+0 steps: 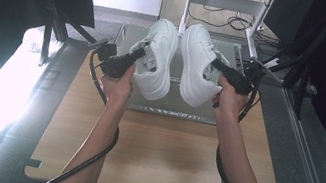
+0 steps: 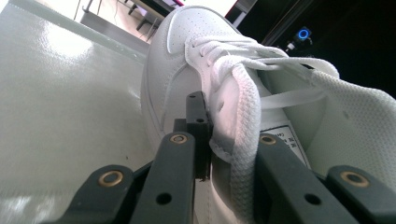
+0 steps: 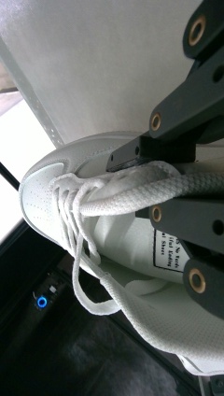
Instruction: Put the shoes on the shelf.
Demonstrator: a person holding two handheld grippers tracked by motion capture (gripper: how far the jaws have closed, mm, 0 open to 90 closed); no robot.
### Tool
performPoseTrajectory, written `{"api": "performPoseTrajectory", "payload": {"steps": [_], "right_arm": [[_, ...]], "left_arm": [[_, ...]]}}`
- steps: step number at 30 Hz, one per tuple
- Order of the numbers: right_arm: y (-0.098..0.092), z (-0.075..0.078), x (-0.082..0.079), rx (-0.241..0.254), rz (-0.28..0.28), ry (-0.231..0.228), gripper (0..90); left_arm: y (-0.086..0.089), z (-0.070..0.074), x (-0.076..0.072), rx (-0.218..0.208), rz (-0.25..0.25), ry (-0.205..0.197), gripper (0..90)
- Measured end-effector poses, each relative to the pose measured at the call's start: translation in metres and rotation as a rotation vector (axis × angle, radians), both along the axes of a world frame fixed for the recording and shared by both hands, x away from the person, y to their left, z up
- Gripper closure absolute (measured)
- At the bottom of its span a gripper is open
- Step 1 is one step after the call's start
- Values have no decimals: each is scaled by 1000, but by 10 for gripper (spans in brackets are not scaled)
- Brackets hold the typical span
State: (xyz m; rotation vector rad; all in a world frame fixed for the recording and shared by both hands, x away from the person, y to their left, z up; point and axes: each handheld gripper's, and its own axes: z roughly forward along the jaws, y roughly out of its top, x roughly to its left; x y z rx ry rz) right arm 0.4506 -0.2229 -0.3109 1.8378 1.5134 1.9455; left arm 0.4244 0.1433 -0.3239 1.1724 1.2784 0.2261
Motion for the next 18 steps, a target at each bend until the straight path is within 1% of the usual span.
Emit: {"api": "performPoseTrajectory", "payload": {"steps": [4,8,12,15,17,18], "right_arm": [[1,-1,10,-5,-21,10,833],[4,-1,19,-13,-39,18,833],[6,-1,27,-18,-58,22,832],[8,0,32,-34,-67,22,829],[10,1,35,-52,-74,24,828],[11,2,36,-52,-80,24,828]], "left_arm": [[-5,3,14,18,9,9,837],[-11,4,26,25,23,25,837],[-14,5,36,41,36,34,837],[-16,6,42,44,41,41,836],[-16,6,46,54,41,46,836],[-17,6,47,57,42,47,836]]}}
